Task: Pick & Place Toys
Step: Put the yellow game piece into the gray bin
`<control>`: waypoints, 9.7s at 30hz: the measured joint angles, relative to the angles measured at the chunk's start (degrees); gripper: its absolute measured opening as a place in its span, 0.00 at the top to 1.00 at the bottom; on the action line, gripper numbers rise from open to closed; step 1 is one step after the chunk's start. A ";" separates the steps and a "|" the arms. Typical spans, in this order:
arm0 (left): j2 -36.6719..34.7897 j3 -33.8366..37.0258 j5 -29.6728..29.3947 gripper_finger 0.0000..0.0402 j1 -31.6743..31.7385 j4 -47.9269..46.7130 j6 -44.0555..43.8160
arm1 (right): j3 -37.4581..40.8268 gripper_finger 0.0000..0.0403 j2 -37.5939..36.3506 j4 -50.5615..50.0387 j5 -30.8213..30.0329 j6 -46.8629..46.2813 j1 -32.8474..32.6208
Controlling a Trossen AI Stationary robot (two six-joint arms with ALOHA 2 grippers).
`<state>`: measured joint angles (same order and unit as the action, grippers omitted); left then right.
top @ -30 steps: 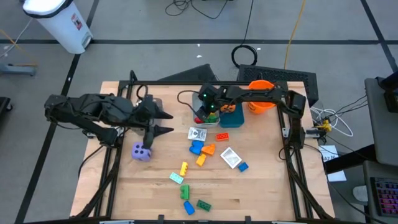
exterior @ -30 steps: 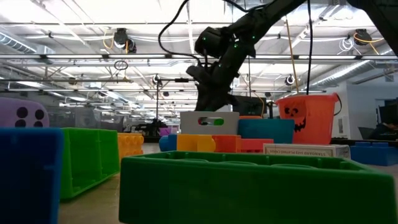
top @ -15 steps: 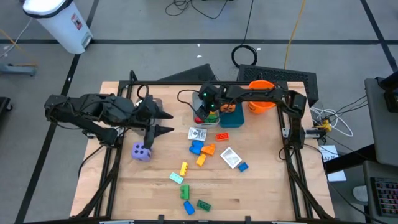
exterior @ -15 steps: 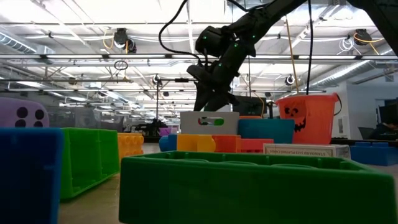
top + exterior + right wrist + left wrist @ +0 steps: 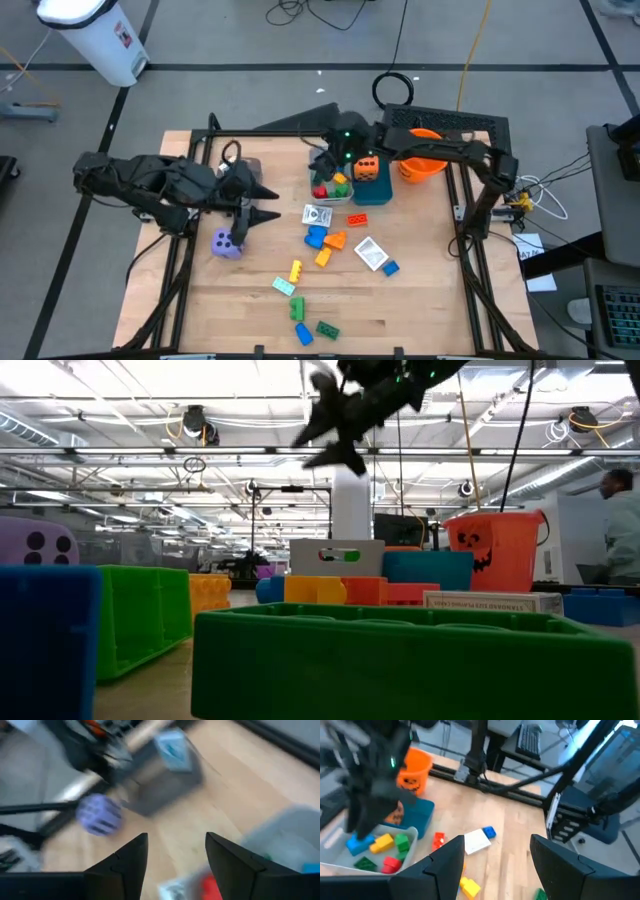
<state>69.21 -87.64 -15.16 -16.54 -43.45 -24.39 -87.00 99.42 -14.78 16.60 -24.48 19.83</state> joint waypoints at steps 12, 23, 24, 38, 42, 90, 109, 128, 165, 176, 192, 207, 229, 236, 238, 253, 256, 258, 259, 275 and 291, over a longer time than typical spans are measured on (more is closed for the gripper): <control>7.53 0.00 -0.38 0.42 -8.64 0.19 -4.44 | 1.55 0.54 -10.94 1.16 -12.26 11.69 -19.34; 16.57 0.00 0.14 0.42 -14.17 0.34 -10.60 | 11.32 0.54 -13.67 0.96 -20.53 0.87 -35.55; 17.16 0.00 0.13 0.42 -14.65 0.29 -11.61 | 11.85 0.54 -13.78 0.97 -21.45 -0.24 -36.75; 26.55 0.00 -7.29 0.42 -18.13 -5.99 -39.17 | 13.25 0.54 -14.32 0.86 -30.31 -1.55 -45.28; 29.42 0.02 -5.09 0.42 -16.85 -11.60 -51.49 | 13.25 0.54 -14.29 -2.00 -32.30 -3.23 -48.58; 48.80 0.04 10.62 0.49 -7.73 -14.66 -62.83 | 13.18 0.54 -14.58 -14.21 -45.33 -9.12 -58.20; 48.83 -0.09 12.14 0.73 -7.69 -13.48 -62.30 | 13.18 0.54 -14.56 -14.17 -45.33 -9.32 -58.20; 49.13 0.19 12.21 0.51 -7.16 -13.41 -62.17 | 13.18 0.54 -14.56 -13.74 -45.13 -9.36 -58.20; 48.98 5.05 14.18 0.69 -7.32 -9.32 -61.47 | 19.06 0.54 -14.53 -9.85 -43.03 -13.71 -58.20; 47.81 5.19 18.76 0.42 -6.26 -13.17 -49.05 | 19.37 0.54 -16.31 -8.96 -42.07 -12.23 -58.20; 45.04 5.11 16.46 0.44 -4.06 -8.32 -20.35 | 19.39 0.54 -19.91 -9.46 -42.27 -10.14 -57.63; 45.04 5.09 10.92 0.51 -3.99 -5.43 -9.01 | 19.39 0.54 -19.91 -9.92 -42.26 -10.39 -55.73; 45.07 5.01 11.74 0.74 -3.99 -3.78 -1.73 | 19.39 0.54 -19.91 -9.93 -42.27 -9.30 -55.03; 45.18 5.03 12.77 0.84 -3.82 -2.77 -3.27 | 19.39 0.54 -19.91 -9.96 -42.29 -9.30 -55.03; 45.22 5.05 13.02 0.89 -3.72 -2.86 -3.94 | 19.39 0.54 -19.91 -9.95 -42.29 -9.30 -55.03; 45.15 5.05 13.82 0.75 -3.77 -2.29 -6.30 | 19.39 0.54 -19.91 -9.95 -42.29 -9.30 -55.03; 45.15 5.05 13.86 0.67 -3.77 -2.61 -6.30 | 19.39 0.54 -19.91 -9.95 -42.29 -9.30 -55.03; 45.15 5.05 13.92 0.61 -3.77 -2.96 -6.38 | 19.39 0.54 -19.91 -9.95 -42.29 -9.29 -55.03; 45.15 5.05 13.93 0.59 -3.77 -2.96 -6.41 | 19.39 0.54 -19.91 -9.95 -42.29 -9.25 -55.03; 45.15 4.44 12.68 0.43 -1.77 -3.36 3.47 | 19.40 0.54 -19.91 -9.96 -42.29 -8.88 -55.01; 45.13 4.44 13.69 0.43 -0.41 -2.93 16.74 | 19.41 0.54 -19.91 -11.83 -42.51 -9.30 -54.07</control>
<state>114.34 -83.20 -1.48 -16.95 -46.38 -7.66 -67.59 79.50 -26.62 -25.91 -33.78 -34.24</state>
